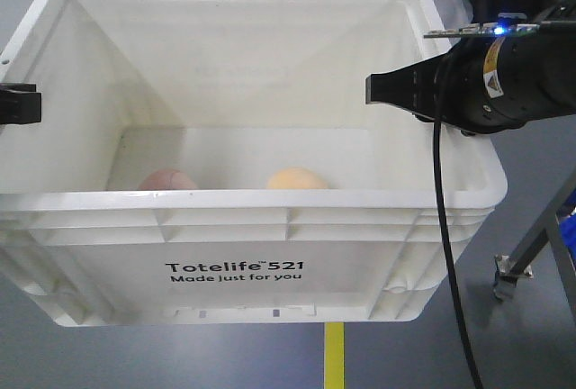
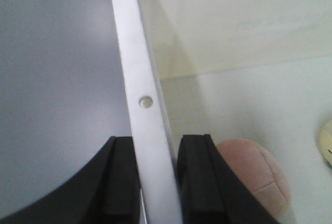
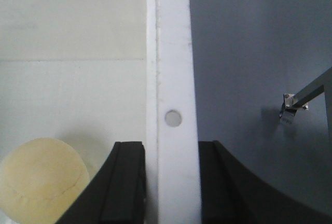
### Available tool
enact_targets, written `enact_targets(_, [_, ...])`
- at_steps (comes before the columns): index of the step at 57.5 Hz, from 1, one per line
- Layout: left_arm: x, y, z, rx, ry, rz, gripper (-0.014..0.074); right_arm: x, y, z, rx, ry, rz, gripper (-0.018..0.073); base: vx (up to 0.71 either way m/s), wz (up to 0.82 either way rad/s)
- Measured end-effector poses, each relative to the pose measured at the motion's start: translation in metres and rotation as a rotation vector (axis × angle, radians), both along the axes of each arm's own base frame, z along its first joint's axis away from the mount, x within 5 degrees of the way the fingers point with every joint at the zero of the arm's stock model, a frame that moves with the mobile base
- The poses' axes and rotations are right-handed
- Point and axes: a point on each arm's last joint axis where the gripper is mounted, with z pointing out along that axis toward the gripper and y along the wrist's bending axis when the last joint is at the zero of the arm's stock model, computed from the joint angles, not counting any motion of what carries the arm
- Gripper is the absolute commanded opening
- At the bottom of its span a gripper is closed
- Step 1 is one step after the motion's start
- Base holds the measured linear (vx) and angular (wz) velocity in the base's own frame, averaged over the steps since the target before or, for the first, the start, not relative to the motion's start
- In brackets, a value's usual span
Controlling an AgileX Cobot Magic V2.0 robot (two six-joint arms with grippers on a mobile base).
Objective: Place moving items into box and shelve
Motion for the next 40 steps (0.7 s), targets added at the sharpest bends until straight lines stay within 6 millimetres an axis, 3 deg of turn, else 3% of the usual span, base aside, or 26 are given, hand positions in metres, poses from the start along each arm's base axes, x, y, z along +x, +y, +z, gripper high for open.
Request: enact_targets(40, [0.0000, 0.0000, 0.0000, 0.000, 0.000, 0.000, 0.0119, 0.0000, 0.0000, -0.0003, -0.001, 0.001, 0.000, 0.0075, 0.51, -0.06])
